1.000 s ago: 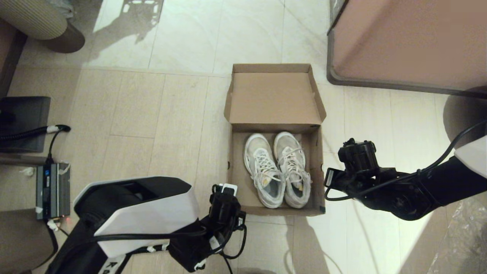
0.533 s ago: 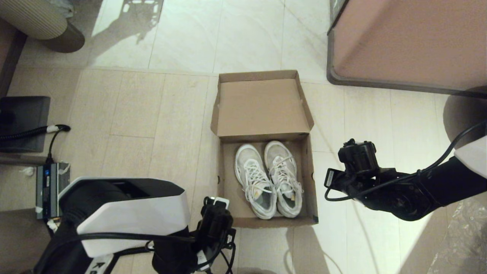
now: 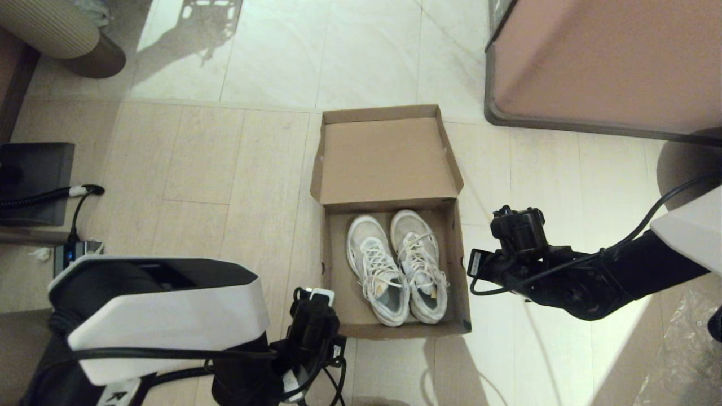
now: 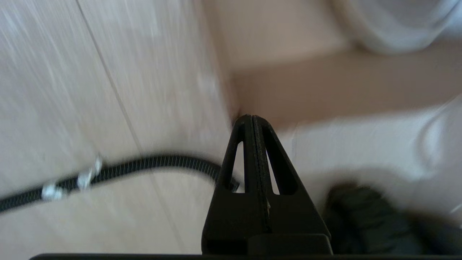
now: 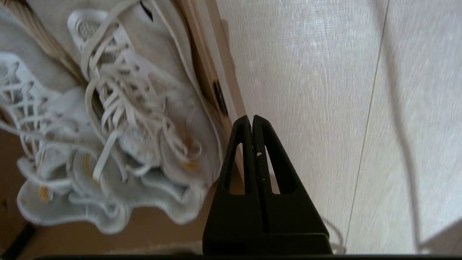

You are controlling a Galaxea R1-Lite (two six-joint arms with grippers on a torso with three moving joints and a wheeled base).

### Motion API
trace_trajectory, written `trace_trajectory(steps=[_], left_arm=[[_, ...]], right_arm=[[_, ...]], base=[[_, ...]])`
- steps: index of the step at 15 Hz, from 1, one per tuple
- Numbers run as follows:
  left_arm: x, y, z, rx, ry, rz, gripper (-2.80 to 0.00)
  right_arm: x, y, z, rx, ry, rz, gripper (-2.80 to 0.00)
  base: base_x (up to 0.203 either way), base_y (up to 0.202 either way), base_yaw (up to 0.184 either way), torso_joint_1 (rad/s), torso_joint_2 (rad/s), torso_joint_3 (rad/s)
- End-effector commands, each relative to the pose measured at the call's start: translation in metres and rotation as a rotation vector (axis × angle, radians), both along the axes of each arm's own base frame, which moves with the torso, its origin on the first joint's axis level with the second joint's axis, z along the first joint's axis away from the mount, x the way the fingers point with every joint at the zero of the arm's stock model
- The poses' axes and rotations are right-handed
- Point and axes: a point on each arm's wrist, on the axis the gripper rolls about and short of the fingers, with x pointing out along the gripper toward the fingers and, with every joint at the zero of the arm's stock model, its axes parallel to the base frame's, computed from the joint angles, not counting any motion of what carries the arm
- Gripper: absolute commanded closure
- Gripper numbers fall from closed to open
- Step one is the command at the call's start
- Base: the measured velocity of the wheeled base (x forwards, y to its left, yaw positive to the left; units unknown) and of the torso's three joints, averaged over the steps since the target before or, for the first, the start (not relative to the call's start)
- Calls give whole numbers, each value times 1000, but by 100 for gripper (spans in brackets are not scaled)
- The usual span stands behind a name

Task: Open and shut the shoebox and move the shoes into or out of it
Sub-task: Close the shoe box

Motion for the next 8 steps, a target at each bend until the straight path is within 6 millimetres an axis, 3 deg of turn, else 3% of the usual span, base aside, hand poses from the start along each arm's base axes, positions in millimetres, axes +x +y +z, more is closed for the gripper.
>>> trace_trajectory(steps=[1,4,8], left_arm=[[4,-5,24,-54,-68,-1,0],[2,-3,50,-124,-149,12,0],[3,11,80,-197,-212,59,0]], right_arm=[[14,3,0,3,-22,-3,0],[16,13,6,24,-27,72,0],[8,14,-2,32,24,98,0]], base=[[0,0,0,0,0,0],[0,0,0,0,0,0],[0,0,0,0,0,0]])
